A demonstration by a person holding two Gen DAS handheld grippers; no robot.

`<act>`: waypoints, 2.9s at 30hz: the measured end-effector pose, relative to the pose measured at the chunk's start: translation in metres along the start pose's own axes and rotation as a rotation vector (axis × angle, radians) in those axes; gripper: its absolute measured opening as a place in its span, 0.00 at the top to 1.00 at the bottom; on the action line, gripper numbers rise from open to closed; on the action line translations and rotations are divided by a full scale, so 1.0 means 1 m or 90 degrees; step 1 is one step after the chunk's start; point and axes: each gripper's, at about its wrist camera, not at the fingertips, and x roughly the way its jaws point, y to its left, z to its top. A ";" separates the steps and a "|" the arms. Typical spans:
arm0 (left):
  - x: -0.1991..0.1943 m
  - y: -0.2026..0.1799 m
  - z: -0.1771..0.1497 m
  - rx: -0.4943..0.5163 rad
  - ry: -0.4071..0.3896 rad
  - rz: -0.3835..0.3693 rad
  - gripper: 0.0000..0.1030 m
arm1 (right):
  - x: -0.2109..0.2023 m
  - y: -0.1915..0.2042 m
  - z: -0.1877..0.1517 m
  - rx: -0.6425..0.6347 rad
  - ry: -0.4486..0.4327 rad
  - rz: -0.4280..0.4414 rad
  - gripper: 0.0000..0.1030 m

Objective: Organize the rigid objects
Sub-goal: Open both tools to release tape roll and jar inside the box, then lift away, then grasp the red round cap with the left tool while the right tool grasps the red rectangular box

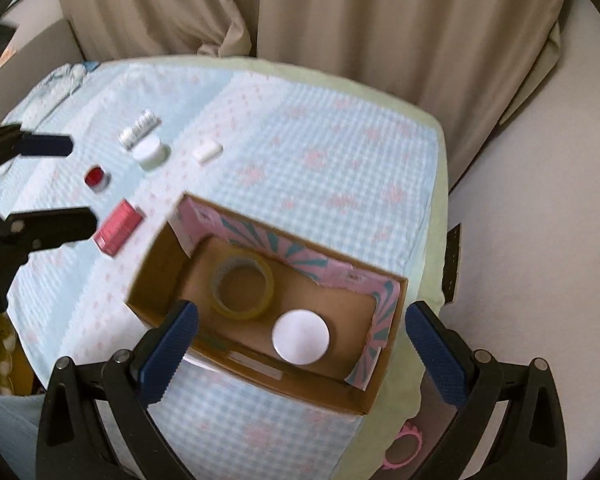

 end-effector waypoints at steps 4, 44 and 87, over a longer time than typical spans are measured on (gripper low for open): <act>-0.039 0.034 -0.011 -0.013 -0.031 0.021 0.00 | -0.029 0.021 0.022 0.008 -0.037 -0.002 0.00; -0.004 0.386 -0.097 -0.006 0.052 -0.014 0.00 | 0.033 0.326 0.119 0.320 0.042 -0.044 0.00; 0.257 0.355 -0.114 0.043 0.240 0.006 0.50 | 0.300 0.312 0.084 0.435 0.316 0.022 0.63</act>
